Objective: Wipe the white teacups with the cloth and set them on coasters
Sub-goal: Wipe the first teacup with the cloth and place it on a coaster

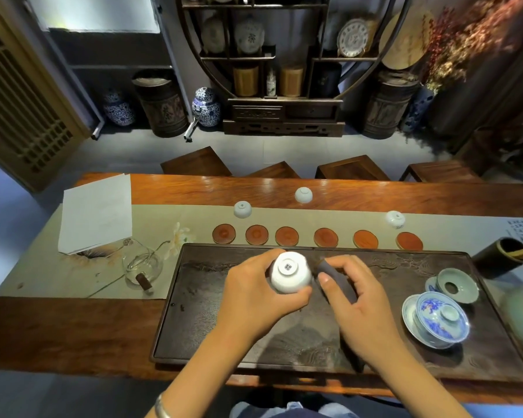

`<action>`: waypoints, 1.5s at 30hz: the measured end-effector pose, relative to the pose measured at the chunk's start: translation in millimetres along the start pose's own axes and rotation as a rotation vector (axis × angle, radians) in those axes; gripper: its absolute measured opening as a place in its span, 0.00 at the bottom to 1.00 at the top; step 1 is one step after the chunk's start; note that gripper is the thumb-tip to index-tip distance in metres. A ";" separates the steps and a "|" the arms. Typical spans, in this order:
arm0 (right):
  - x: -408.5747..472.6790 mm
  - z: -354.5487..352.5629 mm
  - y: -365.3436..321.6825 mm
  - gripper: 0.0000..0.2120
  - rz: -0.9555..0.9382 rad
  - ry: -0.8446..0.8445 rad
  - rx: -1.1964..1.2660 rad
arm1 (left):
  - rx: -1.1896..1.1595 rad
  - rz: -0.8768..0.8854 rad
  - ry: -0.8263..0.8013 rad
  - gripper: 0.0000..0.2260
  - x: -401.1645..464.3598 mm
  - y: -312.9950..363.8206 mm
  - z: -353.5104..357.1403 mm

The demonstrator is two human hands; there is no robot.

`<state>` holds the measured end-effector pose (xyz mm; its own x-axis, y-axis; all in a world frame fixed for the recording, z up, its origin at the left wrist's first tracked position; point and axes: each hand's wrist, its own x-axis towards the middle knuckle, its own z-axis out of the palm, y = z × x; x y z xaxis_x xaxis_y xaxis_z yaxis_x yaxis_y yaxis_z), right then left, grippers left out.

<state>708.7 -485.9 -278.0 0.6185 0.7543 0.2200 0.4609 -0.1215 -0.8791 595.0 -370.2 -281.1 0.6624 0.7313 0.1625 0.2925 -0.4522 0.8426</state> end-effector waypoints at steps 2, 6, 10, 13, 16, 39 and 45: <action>-7.2 4.4 -6.0 0.04 -0.072 -0.046 -0.054 | -0.013 0.000 -0.014 0.16 1.8 -0.2 -1.1; 5.4 3.9 -3.5 0.06 -0.048 -0.019 -0.110 | 0.049 0.078 -0.125 0.18 -1.5 -1.1 0.3; 34.6 -7.7 6.8 0.09 0.308 -0.213 0.183 | 0.030 0.164 -0.189 0.24 -8.9 4.3 4.2; 32.5 -4.8 11.1 0.09 0.519 -0.270 0.613 | -0.010 0.167 -0.161 0.24 -6.8 4.6 5.3; 24.3 2.7 15.4 0.11 0.564 -0.227 0.677 | 0.029 0.133 -0.159 0.27 -7.1 5.0 7.5; 16.7 -5.7 20.4 0.17 0.659 -0.318 0.986 | -0.063 0.210 -0.160 0.34 -10.7 3.0 -2.9; 17.2 -3.6 21.2 0.12 0.672 -0.437 0.999 | -0.110 0.222 -0.190 0.31 -8.2 -1.1 -10.7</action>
<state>731.4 -477.8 -291.4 0.1951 0.9048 -0.3784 -0.6528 -0.1681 -0.7386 581.8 -370.3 -277.9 0.8220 0.5073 0.2589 0.0564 -0.5249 0.8493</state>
